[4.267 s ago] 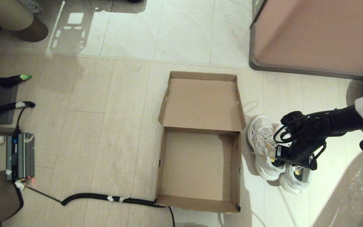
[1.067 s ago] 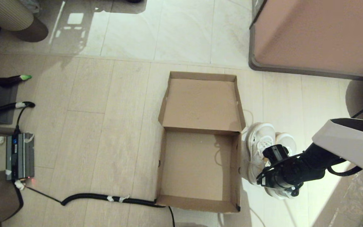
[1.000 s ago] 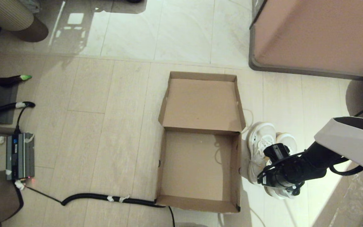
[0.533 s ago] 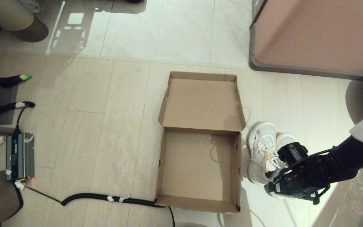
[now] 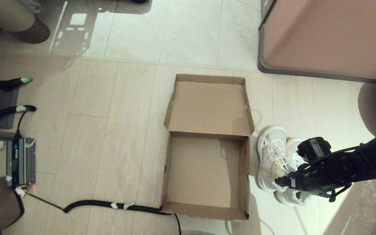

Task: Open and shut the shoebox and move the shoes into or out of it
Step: Put the shoes into the shoe box

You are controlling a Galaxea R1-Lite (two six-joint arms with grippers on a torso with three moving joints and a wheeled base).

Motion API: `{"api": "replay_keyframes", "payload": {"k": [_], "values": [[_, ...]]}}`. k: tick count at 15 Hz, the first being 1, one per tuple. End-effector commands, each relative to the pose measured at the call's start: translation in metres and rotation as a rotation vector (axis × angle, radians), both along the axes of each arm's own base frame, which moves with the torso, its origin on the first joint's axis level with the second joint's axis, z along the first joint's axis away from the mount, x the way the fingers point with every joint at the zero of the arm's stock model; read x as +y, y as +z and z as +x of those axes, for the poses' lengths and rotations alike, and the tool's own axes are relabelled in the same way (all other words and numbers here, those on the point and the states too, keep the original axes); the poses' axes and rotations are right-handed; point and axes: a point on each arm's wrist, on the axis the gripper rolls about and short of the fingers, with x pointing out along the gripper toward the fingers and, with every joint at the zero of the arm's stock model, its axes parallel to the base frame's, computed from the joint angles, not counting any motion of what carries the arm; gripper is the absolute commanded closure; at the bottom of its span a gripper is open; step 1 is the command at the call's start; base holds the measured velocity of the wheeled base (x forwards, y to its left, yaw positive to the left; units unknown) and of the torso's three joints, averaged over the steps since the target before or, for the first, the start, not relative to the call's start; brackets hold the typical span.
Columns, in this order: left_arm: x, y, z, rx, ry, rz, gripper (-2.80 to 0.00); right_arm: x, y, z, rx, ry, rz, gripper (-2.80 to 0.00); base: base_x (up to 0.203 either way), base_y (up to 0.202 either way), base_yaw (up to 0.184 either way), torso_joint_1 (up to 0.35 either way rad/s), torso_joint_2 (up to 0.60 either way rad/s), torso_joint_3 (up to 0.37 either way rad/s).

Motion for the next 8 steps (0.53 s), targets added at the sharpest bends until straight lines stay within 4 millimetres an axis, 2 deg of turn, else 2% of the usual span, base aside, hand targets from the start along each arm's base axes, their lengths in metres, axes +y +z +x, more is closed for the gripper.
{"api": "replay_keyframes", "payload": {"k": [1, 8], "values": [[0.0, 0.0, 0.0, 0.0, 0.0, 0.0, 0.0, -0.01, -0.01, 0.011, 0.013, -0.034, -0.002, -2.8, 0.0, 0.0, 0.0, 0.0, 0.0, 0.0], [0.0, 0.0, 0.0, 0.0, 0.0, 0.0, 0.0, -0.013, -0.054, 0.044, 0.073, -0.069, -0.057, -2.8, 0.0, 0.0, 0.0, 0.0, 0.0, 0.0]]}}
